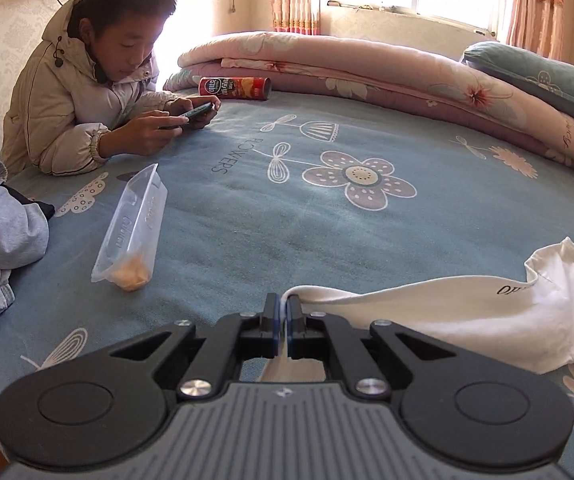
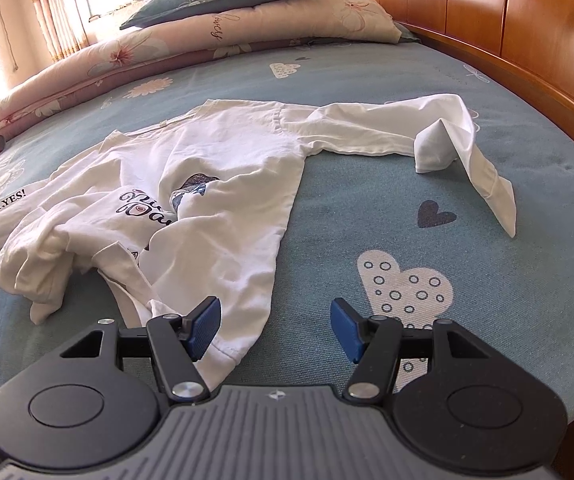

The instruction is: Fold clothes

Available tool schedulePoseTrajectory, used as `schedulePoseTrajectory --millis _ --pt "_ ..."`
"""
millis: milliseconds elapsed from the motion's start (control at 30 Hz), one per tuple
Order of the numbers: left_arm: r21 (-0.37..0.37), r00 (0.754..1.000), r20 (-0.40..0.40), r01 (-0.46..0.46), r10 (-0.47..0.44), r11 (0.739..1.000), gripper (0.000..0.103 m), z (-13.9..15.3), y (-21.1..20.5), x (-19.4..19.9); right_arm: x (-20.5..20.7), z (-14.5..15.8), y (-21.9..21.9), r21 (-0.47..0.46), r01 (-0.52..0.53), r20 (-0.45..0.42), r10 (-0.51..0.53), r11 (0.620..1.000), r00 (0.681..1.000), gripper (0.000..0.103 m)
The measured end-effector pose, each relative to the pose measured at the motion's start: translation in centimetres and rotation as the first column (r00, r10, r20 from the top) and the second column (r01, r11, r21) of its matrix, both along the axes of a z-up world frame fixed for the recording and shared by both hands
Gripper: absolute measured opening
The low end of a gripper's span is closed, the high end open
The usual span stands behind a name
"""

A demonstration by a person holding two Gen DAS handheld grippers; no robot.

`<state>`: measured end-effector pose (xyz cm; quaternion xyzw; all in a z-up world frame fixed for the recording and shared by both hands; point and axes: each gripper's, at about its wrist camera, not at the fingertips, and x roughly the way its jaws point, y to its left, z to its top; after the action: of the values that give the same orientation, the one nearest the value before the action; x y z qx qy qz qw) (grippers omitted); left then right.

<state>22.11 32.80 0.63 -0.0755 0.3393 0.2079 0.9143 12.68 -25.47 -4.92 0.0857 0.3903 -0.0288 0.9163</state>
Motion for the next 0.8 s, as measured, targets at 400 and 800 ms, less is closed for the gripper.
schedulePoseTrajectory --millis 400,800 --pt "-0.116 0.994 -0.085 -0.071 0.061 0.991 0.023 -2.3 4.9 5.0 1.4 -0.2 1.4 -0.052 -0.009 -0.02 0.008 0.999 1.0 0.065" --pt "-0.051 0.995 -0.03 -0.095 0.093 0.994 0.04 -0.1 6.8 1.7 2.1 -0.7 2.5 -0.05 -0.033 -0.028 0.031 0.998 0.999 0.066"
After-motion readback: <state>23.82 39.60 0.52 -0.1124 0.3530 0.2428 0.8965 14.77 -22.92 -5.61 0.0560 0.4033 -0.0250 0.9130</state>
